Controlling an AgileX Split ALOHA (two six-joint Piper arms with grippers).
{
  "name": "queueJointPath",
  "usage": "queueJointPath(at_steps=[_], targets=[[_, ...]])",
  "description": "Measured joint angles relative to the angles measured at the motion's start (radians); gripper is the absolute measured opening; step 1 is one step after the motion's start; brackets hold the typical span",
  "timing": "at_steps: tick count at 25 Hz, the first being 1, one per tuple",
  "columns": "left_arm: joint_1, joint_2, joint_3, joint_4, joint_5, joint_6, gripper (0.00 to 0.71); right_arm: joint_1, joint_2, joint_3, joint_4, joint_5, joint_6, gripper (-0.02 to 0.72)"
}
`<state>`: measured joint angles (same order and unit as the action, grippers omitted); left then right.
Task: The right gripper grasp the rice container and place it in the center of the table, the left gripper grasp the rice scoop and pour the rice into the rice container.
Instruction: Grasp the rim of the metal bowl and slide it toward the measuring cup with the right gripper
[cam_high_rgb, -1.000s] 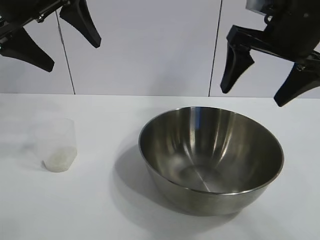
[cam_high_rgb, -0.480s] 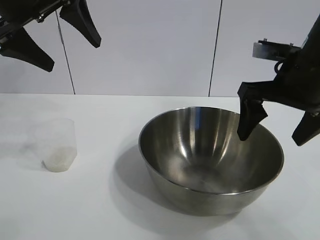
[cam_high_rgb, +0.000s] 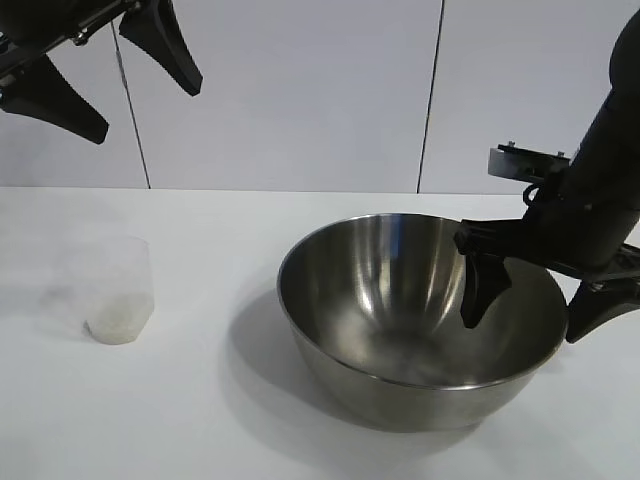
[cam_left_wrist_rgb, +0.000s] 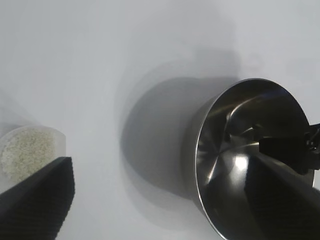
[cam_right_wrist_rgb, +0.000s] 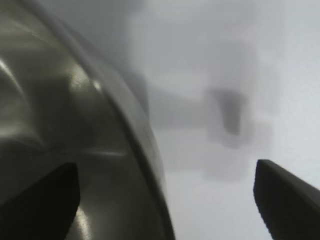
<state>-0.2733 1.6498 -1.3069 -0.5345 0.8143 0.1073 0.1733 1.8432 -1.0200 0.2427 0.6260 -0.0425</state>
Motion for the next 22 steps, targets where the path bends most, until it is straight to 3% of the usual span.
queueJointPath(at_steps=[3,8,12,22], targets=[[0.0,0.0,0.0,0.0,0.0,0.0,0.665,0.0,0.0,0.0,0.008,-0.016,-0.003,0.287],[0.0,0.0,0.0,0.0,-0.001,0.0,0.665,0.0,0.0,0.0,0.014,-0.02,-0.004,0.057],[0.0,0.0,0.0,0.0,-0.003,0.0,0.665,0.0,0.0,0.0,0.041,-0.02,-0.02,0.013],[0.0,0.0,0.0,0.0,-0.003,0.0,0.665,-0.019,-0.005,0.0,0.203,-0.012,-0.152,0.01]])
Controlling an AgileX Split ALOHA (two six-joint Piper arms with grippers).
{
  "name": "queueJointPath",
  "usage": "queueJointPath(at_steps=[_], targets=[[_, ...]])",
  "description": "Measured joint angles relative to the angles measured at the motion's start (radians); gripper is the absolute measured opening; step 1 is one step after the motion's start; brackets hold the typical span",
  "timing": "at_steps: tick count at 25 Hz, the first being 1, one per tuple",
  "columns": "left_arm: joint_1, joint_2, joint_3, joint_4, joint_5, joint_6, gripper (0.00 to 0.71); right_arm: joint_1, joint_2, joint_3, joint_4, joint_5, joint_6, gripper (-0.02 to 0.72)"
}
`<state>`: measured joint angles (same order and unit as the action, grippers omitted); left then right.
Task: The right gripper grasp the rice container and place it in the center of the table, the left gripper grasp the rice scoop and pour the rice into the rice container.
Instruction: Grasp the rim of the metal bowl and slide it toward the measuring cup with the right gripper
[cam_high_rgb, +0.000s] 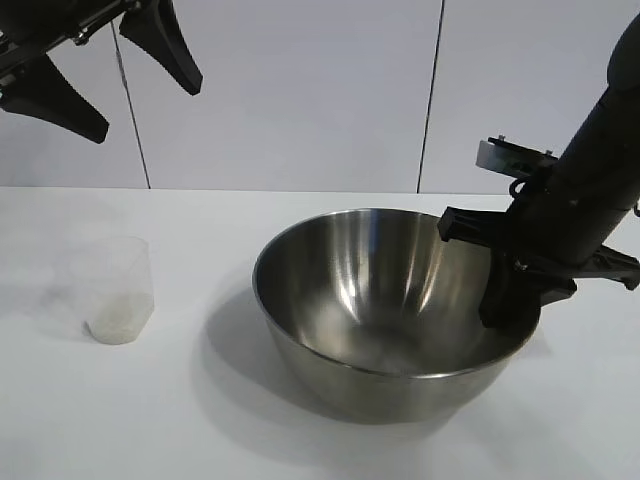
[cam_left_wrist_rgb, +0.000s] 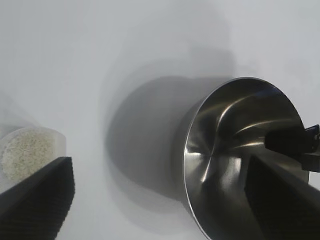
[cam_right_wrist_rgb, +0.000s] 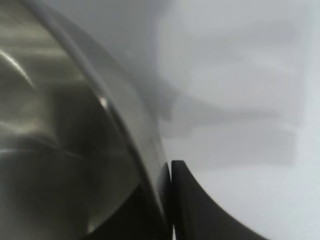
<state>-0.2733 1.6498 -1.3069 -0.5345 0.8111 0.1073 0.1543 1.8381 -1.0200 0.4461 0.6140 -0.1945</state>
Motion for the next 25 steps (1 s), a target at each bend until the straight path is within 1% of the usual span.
queueJointPath(at_steps=[3,7,9,13,17,20,23,25], targets=[[0.0,0.0,0.0,0.0,-0.001,0.0,0.665,-0.047,-0.031,0.001,0.058,0.013,-0.045,0.01],[0.0,0.0,0.0,0.0,-0.001,0.0,0.665,-0.11,-0.072,0.001,0.153,0.036,-0.119,0.01],[0.0,0.0,0.0,0.0,-0.003,0.0,0.665,-0.118,-0.075,0.001,0.178,0.038,-0.148,0.01],[0.0,0.0,0.0,0.0,-0.005,0.0,0.665,-0.106,-0.075,0.001,0.184,0.035,-0.169,0.01],[0.0,0.0,0.0,0.0,-0.004,0.0,0.665,-0.048,-0.067,-0.013,0.184,0.019,-0.166,0.01],[0.0,0.0,0.0,0.0,-0.004,0.0,0.665,0.011,-0.023,-0.068,0.164,0.023,-0.135,0.01],[0.0,0.0,0.0,0.0,-0.003,0.0,0.665,0.062,0.033,-0.117,0.113,0.034,-0.078,0.01],[0.0,0.0,0.0,0.0,-0.003,0.0,0.665,0.088,0.068,-0.139,0.088,0.042,-0.051,0.01]])
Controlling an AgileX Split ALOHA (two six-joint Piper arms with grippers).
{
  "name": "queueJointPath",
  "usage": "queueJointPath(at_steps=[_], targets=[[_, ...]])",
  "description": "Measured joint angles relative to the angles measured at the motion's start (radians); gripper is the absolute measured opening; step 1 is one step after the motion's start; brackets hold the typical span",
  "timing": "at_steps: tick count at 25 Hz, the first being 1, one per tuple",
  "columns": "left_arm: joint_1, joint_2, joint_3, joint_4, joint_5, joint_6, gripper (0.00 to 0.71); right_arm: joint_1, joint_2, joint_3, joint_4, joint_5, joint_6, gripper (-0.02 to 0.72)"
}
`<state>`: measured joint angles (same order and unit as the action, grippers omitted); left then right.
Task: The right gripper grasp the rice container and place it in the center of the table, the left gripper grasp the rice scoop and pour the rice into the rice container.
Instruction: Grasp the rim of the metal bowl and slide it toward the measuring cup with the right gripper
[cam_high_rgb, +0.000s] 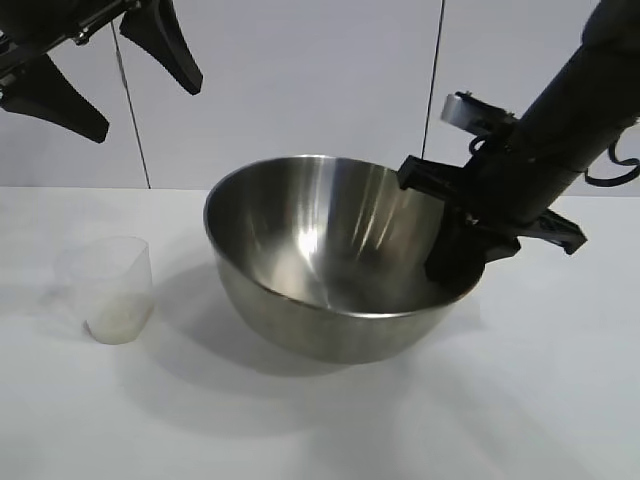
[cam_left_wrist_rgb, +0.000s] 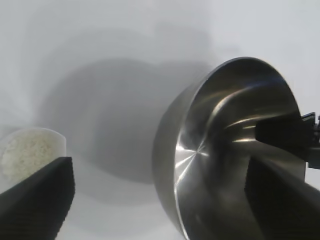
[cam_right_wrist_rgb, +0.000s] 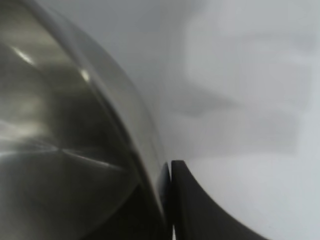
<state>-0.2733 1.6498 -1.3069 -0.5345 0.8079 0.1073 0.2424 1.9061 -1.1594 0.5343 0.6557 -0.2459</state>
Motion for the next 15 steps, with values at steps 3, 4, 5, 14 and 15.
queueJointPath(at_steps=[3,4,5,14,15], targets=[[0.0,0.0,0.0,0.0,0.0,0.0,0.665,0.032,0.032,-0.028,-0.012,-0.002,0.013,0.01],[0.0,0.0,0.0,0.0,0.0,0.0,0.665,0.043,0.041,-0.037,-0.015,-0.003,0.016,0.01],[0.0,0.0,0.0,0.0,0.002,0.0,0.665,0.052,0.047,-0.045,-0.021,-0.004,0.022,0.01],[0.0,0.0,0.0,0.0,0.003,0.002,0.665,0.076,0.087,-0.082,-0.139,0.0,0.143,0.013],[0.0,0.0,0.0,0.0,0.003,0.002,0.665,0.076,0.087,-0.088,-0.14,0.005,0.148,0.027]])
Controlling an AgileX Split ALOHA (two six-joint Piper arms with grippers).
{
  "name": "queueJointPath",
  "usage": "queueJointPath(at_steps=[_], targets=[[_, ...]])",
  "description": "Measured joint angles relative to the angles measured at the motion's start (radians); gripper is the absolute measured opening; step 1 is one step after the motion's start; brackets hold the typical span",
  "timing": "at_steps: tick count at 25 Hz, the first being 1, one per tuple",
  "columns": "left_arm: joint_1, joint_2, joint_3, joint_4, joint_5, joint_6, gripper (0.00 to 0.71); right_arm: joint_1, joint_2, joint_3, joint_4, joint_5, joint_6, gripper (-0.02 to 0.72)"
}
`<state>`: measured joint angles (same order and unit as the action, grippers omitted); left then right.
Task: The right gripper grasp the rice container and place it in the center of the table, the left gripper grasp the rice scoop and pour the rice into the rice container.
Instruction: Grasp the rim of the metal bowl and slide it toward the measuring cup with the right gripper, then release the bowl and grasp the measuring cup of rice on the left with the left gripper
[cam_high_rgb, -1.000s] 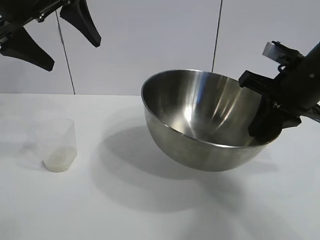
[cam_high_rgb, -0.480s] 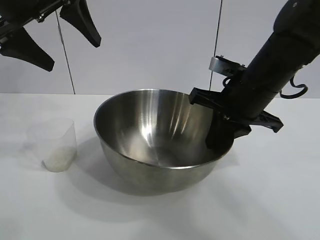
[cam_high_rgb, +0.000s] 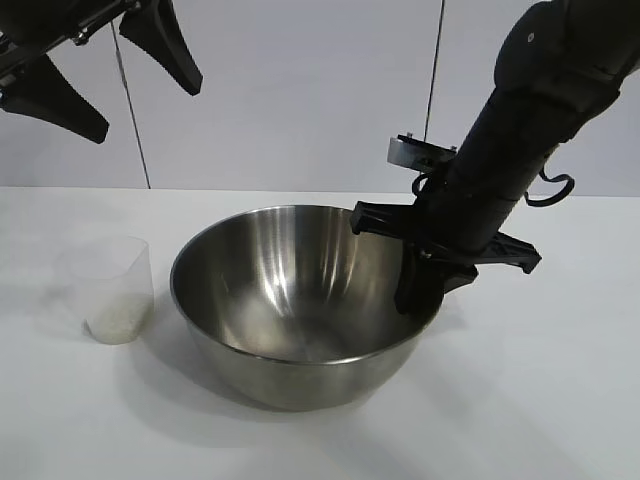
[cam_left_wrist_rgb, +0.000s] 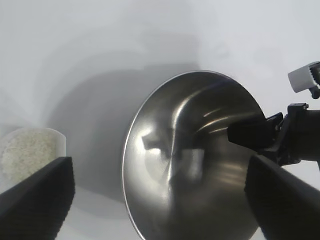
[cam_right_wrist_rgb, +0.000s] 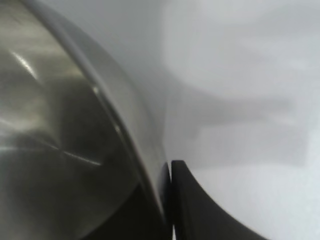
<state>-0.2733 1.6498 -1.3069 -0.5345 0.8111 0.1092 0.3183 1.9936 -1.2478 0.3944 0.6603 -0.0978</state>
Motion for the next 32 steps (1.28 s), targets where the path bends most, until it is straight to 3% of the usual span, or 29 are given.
queueJointPath(at_steps=[3,6,8,9,15,26,29,32], targets=[[0.0,0.0,0.0,0.002,0.0,0.018,0.665,0.0,0.0,-0.029,0.012,0.021,0.024,0.178],[0.0,0.0,0.0,0.003,-0.001,0.075,0.665,0.0,-0.003,-0.06,0.016,0.057,0.027,0.491],[0.0,0.0,0.0,0.005,-0.001,0.094,0.665,0.0,-0.014,-0.083,0.016,0.082,0.027,0.617],[0.0,0.0,0.0,0.006,0.0,0.101,0.665,0.0,-0.022,-0.095,0.016,0.098,0.031,0.645],[0.0,0.0,0.0,0.007,0.004,0.132,0.665,-0.01,-0.114,-0.158,0.013,0.166,0.06,0.682],[0.0,-0.068,0.002,0.059,-0.038,0.307,0.665,-0.173,-0.203,-0.161,0.012,0.268,0.048,0.67],[0.0,-0.134,0.068,0.075,-0.147,0.354,0.665,-0.183,-0.204,-0.161,0.017,0.281,0.037,0.661],[0.0,-0.21,0.222,0.074,-0.348,0.409,0.665,-0.185,-0.204,-0.161,0.021,0.284,0.032,0.661]])
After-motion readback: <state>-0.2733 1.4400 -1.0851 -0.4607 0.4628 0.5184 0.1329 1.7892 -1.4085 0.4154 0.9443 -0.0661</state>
